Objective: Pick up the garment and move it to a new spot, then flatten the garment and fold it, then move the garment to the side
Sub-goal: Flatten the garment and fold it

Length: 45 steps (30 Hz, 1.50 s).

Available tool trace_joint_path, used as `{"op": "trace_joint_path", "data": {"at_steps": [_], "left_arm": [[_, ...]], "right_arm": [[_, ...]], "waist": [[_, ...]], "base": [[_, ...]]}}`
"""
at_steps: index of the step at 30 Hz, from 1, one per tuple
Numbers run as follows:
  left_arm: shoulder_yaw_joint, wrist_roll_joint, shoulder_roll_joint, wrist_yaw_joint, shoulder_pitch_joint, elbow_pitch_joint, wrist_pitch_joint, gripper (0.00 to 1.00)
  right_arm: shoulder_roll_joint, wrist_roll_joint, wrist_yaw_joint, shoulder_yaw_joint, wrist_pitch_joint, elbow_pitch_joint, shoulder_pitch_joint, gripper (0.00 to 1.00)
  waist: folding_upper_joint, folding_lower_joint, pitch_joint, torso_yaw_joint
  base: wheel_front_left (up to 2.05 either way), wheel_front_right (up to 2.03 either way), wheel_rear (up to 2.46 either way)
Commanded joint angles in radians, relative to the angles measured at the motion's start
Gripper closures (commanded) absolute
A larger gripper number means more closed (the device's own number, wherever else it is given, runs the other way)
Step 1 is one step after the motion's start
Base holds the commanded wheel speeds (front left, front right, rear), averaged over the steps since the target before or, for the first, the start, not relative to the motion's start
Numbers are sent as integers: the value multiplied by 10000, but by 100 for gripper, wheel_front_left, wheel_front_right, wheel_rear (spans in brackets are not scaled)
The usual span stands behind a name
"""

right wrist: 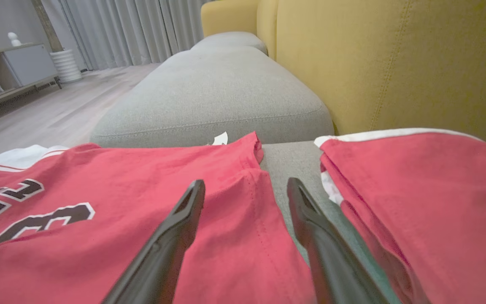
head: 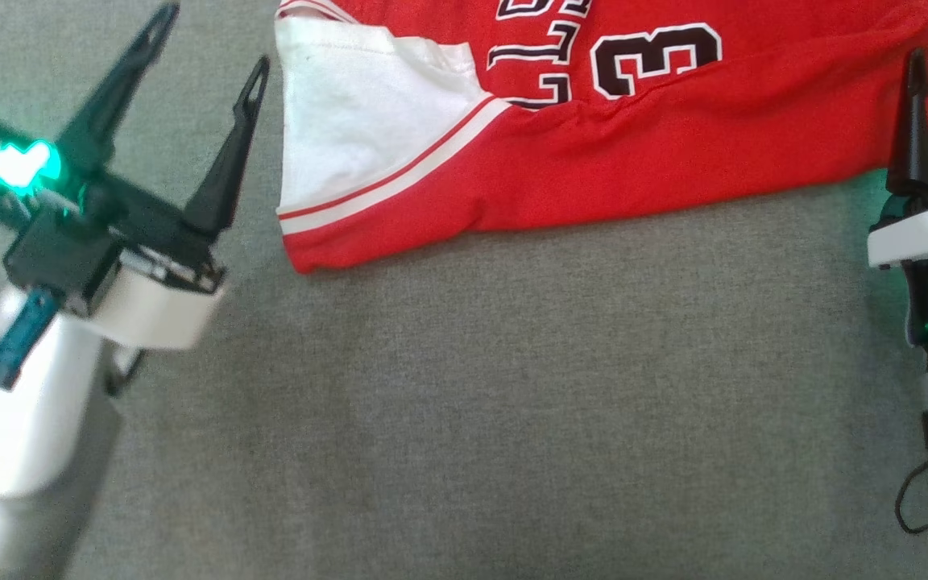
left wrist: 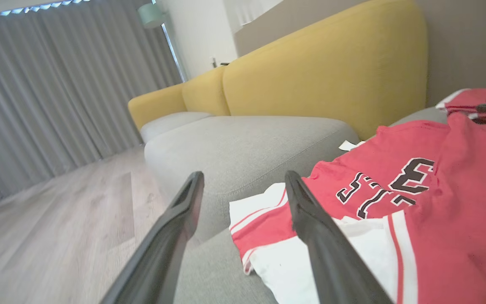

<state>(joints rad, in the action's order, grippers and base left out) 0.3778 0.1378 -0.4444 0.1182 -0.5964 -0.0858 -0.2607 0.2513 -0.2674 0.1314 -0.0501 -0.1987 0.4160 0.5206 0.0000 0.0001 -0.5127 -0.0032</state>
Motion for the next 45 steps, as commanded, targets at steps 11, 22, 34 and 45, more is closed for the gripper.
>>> {"op": "trace_joint_path", "data": {"at_steps": [11,22,34,45], "left_arm": [[-1277,1181,1843,-320,2561,-531,-11,0],[-1009,1926,2352,59,2200,-3165,-11,0],[1281,2791,1765,122,1953,-4015,236,7],[2315,4073,635,123,1626,-3520,819,100]], "right_arm": [[-26,-484,-7,277,-528,-159,-702,0],[-135,-530,-7,402,-612,123,-806,0],[-87,-459,-7,328,-628,322,-945,0],[-89,-636,-7,389,-564,869,-881,0]], "waist": [[0,-1,388,-98],[0,-1,507,-225],[0,-1,830,-305],[0,-1,1062,-212]], "base": [[0,0,0],[0,0,0],[0,0,0],[0,0,0]]}}
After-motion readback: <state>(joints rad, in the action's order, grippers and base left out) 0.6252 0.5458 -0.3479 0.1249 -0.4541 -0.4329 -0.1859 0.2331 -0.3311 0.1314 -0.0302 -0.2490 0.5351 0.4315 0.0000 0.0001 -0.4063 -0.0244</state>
